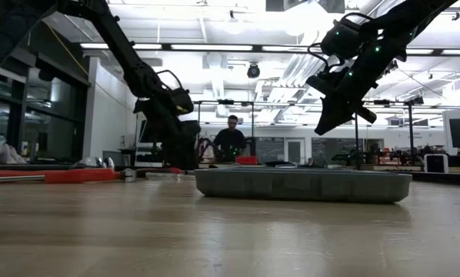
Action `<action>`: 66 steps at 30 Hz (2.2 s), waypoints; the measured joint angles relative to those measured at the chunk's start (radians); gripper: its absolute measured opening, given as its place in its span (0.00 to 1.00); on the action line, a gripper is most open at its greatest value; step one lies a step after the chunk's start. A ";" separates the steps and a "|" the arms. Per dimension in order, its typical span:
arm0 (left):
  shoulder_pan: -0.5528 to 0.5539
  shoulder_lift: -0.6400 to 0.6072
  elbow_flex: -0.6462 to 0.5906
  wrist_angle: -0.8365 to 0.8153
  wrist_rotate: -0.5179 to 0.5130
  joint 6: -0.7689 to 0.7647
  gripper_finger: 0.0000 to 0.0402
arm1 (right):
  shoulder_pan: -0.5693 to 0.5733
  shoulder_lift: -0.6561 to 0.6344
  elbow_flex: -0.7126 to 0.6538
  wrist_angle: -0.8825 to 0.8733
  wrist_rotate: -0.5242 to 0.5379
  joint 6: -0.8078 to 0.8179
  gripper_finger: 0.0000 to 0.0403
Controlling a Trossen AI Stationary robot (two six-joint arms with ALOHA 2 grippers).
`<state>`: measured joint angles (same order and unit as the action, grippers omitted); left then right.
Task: Prefit tool cases
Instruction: Put the orange allen wrench set into the gray tool box
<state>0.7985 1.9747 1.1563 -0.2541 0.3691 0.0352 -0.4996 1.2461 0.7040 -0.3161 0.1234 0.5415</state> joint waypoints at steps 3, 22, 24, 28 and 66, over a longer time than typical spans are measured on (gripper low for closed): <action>-0.007 0.000 0.000 -0.006 0.000 -0.018 0.45 | 0.000 0.000 0.000 0.000 0.000 0.000 0.00; -0.025 0.000 0.000 -0.001 -0.047 -0.024 0.37 | 0.000 0.000 0.000 0.000 0.001 0.003 0.00; -0.020 0.000 0.000 0.005 -0.046 -0.027 0.32 | 0.000 0.000 0.000 0.000 0.001 0.008 0.00; -0.010 0.000 -0.001 0.015 -0.027 -0.035 0.23 | 0.000 0.000 0.000 0.000 0.002 0.009 0.00; 0.018 0.001 -0.002 0.049 0.064 -0.033 0.17 | 0.030 0.216 0.054 0.276 -0.188 -0.001 0.00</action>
<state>0.8162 1.9759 1.1545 -0.2047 0.4328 0.0021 -0.4694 1.4622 0.7584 -0.0396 -0.0646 0.5404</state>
